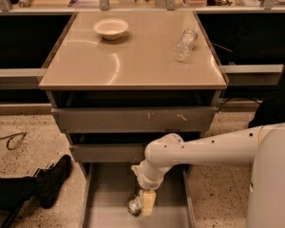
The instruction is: Pick 7up can from bottom drawer and place on counter
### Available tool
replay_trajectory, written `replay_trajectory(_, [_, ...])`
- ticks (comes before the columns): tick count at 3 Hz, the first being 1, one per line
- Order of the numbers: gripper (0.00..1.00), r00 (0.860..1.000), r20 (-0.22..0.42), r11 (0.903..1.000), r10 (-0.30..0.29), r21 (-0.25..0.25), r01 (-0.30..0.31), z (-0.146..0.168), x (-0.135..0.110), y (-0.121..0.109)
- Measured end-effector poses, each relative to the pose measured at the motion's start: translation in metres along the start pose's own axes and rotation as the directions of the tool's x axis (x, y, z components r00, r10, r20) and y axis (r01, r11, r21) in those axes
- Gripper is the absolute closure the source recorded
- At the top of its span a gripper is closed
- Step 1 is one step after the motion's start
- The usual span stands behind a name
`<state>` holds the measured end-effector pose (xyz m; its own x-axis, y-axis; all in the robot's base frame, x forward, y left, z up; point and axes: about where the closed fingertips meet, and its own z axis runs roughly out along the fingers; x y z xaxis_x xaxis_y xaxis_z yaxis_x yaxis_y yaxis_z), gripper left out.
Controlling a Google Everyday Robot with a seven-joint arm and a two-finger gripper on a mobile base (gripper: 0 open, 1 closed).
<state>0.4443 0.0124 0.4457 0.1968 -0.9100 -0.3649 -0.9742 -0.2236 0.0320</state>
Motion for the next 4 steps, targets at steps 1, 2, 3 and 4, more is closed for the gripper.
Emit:
replay_trajectory(1, [0.00, 0.998, 0.053, 0.9994, -0.034, 0.002, 0.034, 0.028, -0.002, -0.003])
replay_trajectory(2, [0.00, 0.981, 0.151, 0.9927, -0.119, 0.038, 0.114, 0.096, -0.002, -0.011])
replay_trajectory(3, [0.00, 0.960, 0.227, 0.9863, -0.162, 0.065, 0.151, 0.156, 0.003, -0.009])
replay_trajectory(4, [0.00, 0.957, 0.245, 0.9874, -0.159, 0.039, 0.154, 0.174, 0.003, 0.004])
